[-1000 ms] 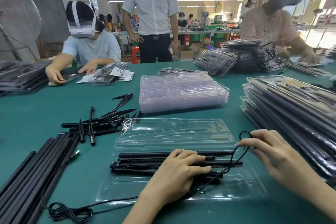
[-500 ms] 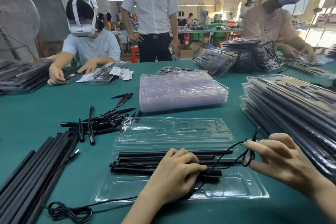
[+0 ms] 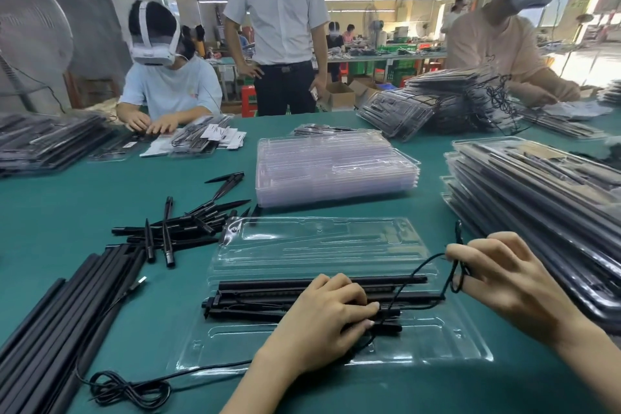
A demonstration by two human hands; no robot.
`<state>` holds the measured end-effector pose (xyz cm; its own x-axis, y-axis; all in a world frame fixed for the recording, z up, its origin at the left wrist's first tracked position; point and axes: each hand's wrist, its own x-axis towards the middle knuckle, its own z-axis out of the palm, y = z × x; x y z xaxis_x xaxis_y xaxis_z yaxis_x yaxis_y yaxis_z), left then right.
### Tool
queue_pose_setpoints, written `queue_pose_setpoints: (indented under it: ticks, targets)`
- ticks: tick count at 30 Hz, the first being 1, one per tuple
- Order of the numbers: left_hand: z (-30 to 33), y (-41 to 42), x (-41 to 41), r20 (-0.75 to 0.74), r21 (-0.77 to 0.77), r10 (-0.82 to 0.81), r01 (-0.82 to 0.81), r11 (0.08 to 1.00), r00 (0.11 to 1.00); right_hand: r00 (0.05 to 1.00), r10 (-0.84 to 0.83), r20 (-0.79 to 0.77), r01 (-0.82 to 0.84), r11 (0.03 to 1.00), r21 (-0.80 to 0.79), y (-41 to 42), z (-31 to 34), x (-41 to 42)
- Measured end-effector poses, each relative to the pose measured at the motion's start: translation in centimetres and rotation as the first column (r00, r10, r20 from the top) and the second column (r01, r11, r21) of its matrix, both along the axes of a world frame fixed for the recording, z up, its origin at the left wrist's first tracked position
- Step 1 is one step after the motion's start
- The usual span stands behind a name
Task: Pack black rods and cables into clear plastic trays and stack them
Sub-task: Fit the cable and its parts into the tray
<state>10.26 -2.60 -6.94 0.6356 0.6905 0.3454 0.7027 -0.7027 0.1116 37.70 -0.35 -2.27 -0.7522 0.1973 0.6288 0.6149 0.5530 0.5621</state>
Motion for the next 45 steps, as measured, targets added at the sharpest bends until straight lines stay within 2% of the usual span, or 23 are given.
queue_pose_setpoints:
  ticks: [4,7,9,13,17,20,22,25,28,31,34,37,40,42,45]
  targets:
    - [-0.1,0.2,0.0,-0.008,-0.011,-0.027,0.027,1.0,1.0,0.989,-0.086,-0.118,0.077,0.994,-0.079,0.1,-0.4,-1.4]
    - [-0.2,0.2,-0.1,0.023,-0.042,-0.02,0.021,0.999,1.0,0.967,-0.202,-0.153,0.16,0.956,-0.247,-0.5,-1.9,-2.4]
    - [-0.1,0.1,0.1,0.036,-0.02,-0.033,0.034,0.999,0.999,0.95,-0.248,-0.191,0.186,0.938,-0.294,-0.8,-2.5,-2.8]
    - [-0.3,0.1,0.2,0.077,0.008,-0.053,0.052,0.999,0.996,0.934,-0.201,-0.295,0.186,0.979,-0.08,-0.4,-2.4,-3.3]
    - [-0.4,0.0,0.1,0.101,-0.091,-0.017,0.026,0.996,0.995,0.923,-0.101,-0.371,0.136,0.988,0.068,0.3,-2.7,-4.0]
    - [-0.4,-0.1,0.0,0.042,0.004,-0.002,0.002,1.0,0.999,0.925,-0.085,-0.37,0.113,0.992,0.053,1.0,-2.8,-4.3]
    - [-0.5,-0.2,0.0,0.056,0.033,0.012,-0.014,0.999,0.998,0.925,-0.115,-0.362,0.121,0.993,-0.007,1.0,-2.9,-4.0]
    - [-0.7,-0.1,0.1,0.067,-0.094,0.129,-0.122,0.988,0.989,0.909,-0.211,-0.36,0.178,0.976,-0.123,0.8,-3.1,-3.0]
    - [-1.3,0.3,-0.2,-0.097,-0.257,0.246,-0.263,0.93,0.964,0.905,-0.239,-0.352,0.176,0.963,-0.202,0.3,-3.4,-2.1]
    - [-1.3,0.5,-0.1,-0.178,-0.347,0.26,-0.307,0.886,0.949,0.926,-0.248,-0.286,0.166,0.945,-0.283,0.0,-3.2,-1.4]
    - [-1.3,0.4,0.7,-0.191,-0.368,0.314,-0.364,0.855,0.93,0.943,-0.267,-0.198,0.171,0.9,-0.401,-0.1,-2.5,-0.8]
    - [-1.6,-0.2,1.5,-0.159,-0.352,0.375,-0.408,0.843,0.913,0.96,-0.233,-0.157,0.104,0.814,-0.571,-0.2,-1.6,-0.3]
    - [-1.7,-0.7,1.6,-0.143,-0.336,0.387,-0.413,0.847,0.911,0.958,-0.233,-0.169,0.079,0.778,-0.623,-0.3,-0.8,-0.2]
    - [-1.6,-0.7,1.5,-0.152,-0.335,0.374,-0.404,0.851,0.915,0.934,-0.269,-0.234,0.022,0.697,-0.717,-0.5,-0.6,-0.2]
    - [-1.5,-0.8,1.6,-0.143,-0.345,0.379,-0.405,0.847,0.914,0.917,-0.311,-0.249,-0.061,0.508,-0.859,-0.7,-0.7,-0.1]
